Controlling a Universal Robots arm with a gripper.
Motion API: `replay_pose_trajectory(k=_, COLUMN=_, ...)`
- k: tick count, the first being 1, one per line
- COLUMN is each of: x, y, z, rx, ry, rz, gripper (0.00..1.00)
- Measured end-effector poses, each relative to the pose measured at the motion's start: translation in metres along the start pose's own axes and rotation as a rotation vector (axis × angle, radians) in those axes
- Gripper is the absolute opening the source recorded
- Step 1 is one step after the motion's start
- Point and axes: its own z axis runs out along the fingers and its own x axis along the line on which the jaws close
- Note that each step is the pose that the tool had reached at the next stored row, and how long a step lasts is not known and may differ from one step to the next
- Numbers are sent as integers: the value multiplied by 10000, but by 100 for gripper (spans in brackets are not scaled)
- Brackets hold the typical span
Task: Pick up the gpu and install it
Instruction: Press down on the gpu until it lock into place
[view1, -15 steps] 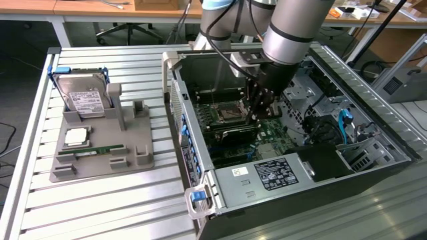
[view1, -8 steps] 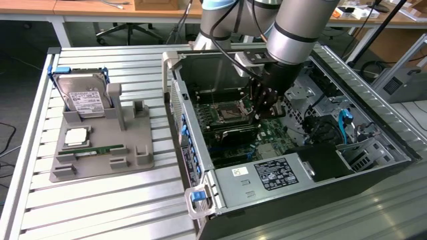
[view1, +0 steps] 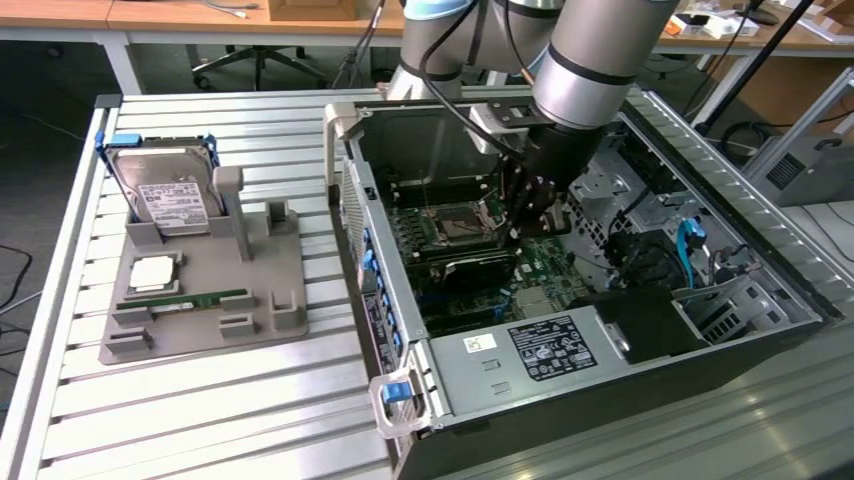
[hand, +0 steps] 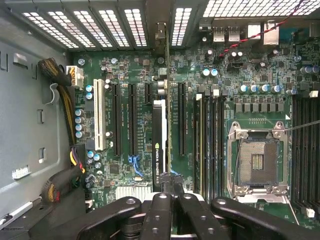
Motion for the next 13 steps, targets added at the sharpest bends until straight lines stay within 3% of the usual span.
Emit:
replay_pose_trajectory(k=4, x=0, y=18, z=0, rx=1, ry=1, rz=0, gripper=11)
replay_pose_trajectory(k=13, x=3, y=257, z=11, rx=29, ry=0, rz=0, gripper=11)
